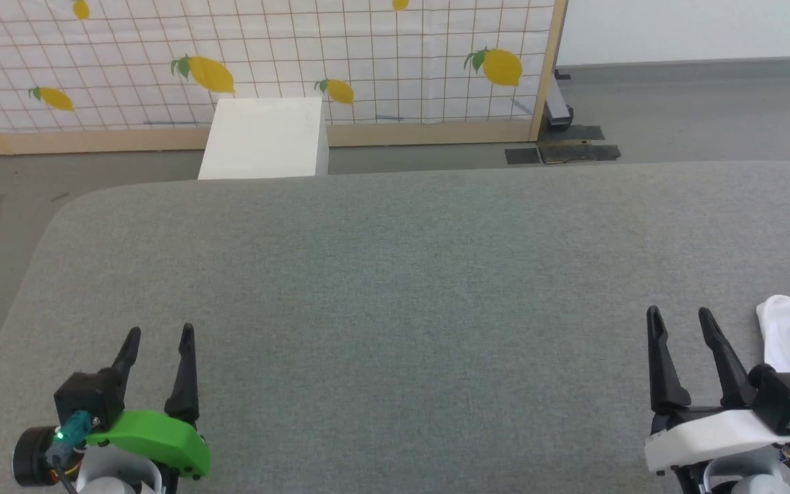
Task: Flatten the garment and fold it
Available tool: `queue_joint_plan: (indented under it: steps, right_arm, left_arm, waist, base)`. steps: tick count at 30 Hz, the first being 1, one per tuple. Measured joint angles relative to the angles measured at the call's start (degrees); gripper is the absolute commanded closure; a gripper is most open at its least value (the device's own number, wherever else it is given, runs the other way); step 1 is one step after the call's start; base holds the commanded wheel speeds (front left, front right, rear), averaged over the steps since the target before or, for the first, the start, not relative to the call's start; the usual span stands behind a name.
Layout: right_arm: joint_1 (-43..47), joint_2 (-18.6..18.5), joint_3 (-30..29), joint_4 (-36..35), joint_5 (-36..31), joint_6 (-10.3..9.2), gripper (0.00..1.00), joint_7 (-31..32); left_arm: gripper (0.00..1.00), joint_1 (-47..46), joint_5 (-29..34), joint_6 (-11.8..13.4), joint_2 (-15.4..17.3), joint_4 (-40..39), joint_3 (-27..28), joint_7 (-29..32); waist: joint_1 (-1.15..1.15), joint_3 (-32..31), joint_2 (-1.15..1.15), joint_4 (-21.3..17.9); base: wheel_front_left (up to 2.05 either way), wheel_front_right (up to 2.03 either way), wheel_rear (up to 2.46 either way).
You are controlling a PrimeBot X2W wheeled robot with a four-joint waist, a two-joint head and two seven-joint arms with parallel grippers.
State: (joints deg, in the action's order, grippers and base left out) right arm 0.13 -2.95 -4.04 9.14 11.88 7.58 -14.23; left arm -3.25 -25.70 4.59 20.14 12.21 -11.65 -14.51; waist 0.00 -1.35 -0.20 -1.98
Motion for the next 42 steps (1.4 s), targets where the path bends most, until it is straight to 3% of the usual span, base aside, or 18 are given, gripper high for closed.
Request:
queue_joint_plan:
  steps: [42]
  right_arm:
    - [0.57, 0.0, 0.97, -0.48, -0.34, 0.0, 0.0, 2.37]
  left_arm:
    - [0.0, 0.83, -0.09, -0.55, -0.62, 0.09, 0.31, -0.22]
  waist:
    - [0.0, -0.28, 0.0, 0.23]
  base:
    - [0.0, 0.0, 0.0]
